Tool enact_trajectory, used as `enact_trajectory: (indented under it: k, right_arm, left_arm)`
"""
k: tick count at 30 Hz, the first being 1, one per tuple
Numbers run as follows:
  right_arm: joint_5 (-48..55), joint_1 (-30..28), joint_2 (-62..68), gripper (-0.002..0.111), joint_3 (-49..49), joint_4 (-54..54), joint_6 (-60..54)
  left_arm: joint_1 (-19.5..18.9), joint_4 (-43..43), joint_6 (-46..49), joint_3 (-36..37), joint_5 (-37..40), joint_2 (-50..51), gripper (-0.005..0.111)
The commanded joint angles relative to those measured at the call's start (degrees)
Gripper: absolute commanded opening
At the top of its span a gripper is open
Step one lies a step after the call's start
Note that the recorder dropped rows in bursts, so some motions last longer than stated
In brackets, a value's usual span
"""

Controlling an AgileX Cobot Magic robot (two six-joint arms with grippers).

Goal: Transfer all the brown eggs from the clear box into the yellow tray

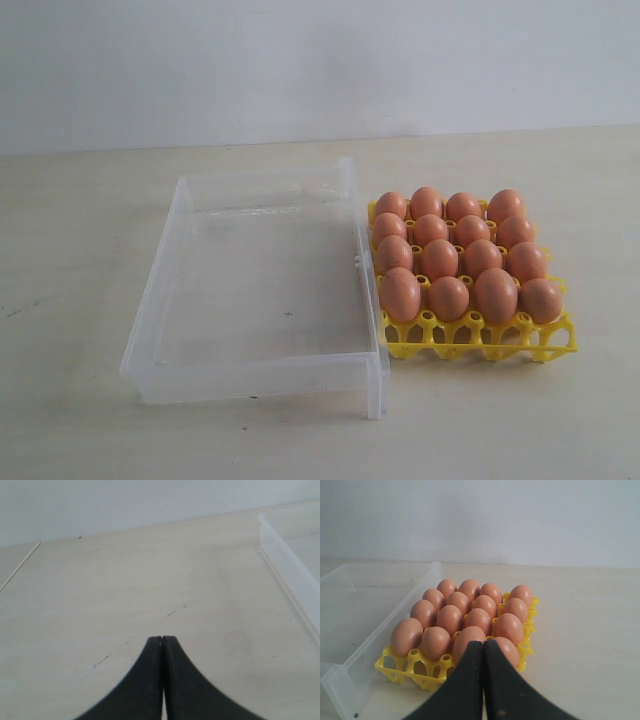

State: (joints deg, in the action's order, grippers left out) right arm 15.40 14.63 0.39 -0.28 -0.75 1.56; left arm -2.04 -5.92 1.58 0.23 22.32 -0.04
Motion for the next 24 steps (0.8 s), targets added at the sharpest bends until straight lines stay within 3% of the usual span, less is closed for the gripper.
enact_trajectory:
  k: [1, 24]
  right_arm:
    - [-0.2, 0.0, -0.4, 0.000, 0.3, 0.0, 0.0]
    - [-0.2, 0.0, -0.4, 0.000, 0.3, 0.8, 0.0]
  left_arm:
    - [0.3, 0.1, -0.3, -0.2, -0.5, 0.0, 0.000]
    - [0.3, 0.1, -0.3, -0.2, -0.5, 0.0, 0.000]
